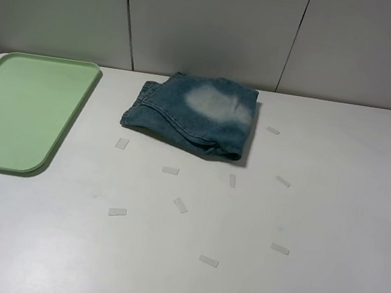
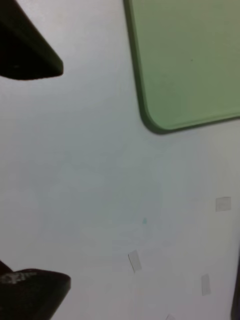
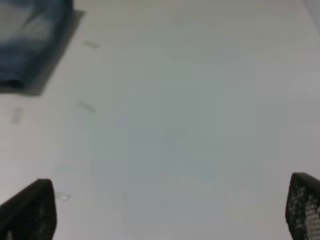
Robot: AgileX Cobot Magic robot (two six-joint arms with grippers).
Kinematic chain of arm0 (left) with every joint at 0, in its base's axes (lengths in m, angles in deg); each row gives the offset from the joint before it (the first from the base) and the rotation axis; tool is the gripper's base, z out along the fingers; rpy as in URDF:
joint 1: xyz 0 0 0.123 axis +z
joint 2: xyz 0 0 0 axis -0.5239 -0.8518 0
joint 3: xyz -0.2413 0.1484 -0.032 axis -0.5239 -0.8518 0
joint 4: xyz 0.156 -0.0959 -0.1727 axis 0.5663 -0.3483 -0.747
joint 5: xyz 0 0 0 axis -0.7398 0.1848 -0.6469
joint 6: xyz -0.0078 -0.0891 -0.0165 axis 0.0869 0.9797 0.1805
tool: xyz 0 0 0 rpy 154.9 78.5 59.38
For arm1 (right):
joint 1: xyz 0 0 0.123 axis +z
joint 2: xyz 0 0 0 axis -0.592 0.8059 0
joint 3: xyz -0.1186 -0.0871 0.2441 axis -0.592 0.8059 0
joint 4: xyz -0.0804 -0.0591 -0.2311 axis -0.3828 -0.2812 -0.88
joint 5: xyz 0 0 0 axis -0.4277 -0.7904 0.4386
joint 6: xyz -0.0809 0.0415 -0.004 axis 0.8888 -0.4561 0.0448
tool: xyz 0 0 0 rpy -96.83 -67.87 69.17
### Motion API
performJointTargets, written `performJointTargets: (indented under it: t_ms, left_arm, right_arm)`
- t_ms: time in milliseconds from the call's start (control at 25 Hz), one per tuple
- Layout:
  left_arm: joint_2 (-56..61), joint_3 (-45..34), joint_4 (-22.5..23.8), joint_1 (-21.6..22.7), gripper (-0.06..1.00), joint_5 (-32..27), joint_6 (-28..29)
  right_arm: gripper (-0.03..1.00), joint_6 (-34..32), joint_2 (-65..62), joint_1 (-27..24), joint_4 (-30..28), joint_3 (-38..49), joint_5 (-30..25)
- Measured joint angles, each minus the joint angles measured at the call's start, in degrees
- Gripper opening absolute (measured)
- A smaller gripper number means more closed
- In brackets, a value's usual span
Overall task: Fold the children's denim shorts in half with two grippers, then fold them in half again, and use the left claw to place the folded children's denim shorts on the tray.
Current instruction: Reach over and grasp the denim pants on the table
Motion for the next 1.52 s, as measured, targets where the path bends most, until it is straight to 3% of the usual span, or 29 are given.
performJointTargets:
  t_ms: [240,560,1520]
  left_arm:
    - [0.00,0.00,0.00,0.00,0.76,0.00,0.00]
    - [0.00,0.00,0.00,0.00,0.76,0.00,0.00]
    - [0.00,0.00,1.74,0.00,0.76,0.00,0.00]
  right_arm:
    - [0.69,4.99,0.00,0.00,5.62,0.23,1.83]
    - [0.69,5.60,0.00,0.00,5.94,2.22,6.34]
    - [0.69,5.64,0.00,0.00,6.16,2.26,7.22]
